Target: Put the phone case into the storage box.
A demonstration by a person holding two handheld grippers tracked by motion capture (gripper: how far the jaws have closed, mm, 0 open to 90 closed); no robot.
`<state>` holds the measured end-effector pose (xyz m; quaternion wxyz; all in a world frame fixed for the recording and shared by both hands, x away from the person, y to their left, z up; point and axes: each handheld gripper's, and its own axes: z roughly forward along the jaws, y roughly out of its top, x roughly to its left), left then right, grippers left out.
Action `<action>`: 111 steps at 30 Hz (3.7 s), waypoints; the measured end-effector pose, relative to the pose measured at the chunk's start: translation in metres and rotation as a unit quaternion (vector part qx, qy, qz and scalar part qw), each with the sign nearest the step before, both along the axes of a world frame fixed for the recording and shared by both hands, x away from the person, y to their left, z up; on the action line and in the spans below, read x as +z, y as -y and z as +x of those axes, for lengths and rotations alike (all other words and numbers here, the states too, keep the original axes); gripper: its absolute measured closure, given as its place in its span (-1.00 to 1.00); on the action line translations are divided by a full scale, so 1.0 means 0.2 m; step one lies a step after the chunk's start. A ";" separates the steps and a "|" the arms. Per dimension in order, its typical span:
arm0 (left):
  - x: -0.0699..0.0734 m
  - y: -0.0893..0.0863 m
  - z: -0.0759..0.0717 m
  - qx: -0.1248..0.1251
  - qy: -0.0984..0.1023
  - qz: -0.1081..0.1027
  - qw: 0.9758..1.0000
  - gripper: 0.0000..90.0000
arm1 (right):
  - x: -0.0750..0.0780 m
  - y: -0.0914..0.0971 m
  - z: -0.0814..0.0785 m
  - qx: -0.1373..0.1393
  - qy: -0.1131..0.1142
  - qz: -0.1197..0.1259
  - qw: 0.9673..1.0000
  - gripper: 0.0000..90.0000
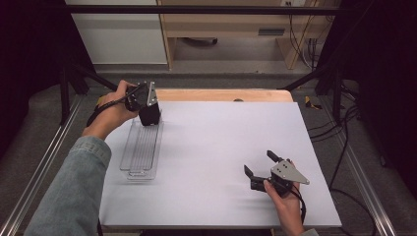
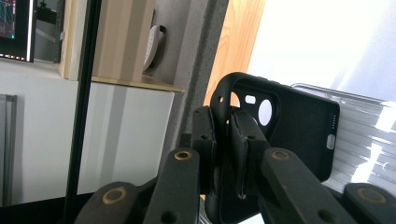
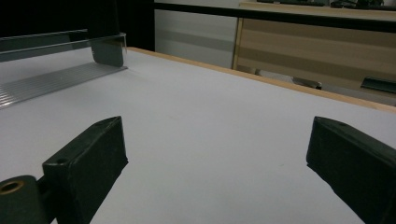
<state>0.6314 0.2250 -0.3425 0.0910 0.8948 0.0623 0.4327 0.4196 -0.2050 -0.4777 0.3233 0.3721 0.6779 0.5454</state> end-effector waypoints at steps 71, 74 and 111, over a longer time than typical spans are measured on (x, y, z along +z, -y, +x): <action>0.01 -0.01 0.01 0.031 0.058 -0.048 0.997 0.08 | 0.01 0.02 0.00 -0.011 -0.003 0.019 1.000 -0.88; 0.00 -0.01 0.01 0.041 0.050 -0.051 0.997 -0.12 | 0.01 0.02 0.00 -0.010 -0.003 0.018 1.000 -0.88; -0.03 0.06 -0.09 0.086 0.016 -0.186 0.979 -0.74 | 0.01 0.01 0.00 -0.005 -0.012 0.024 1.000 -0.91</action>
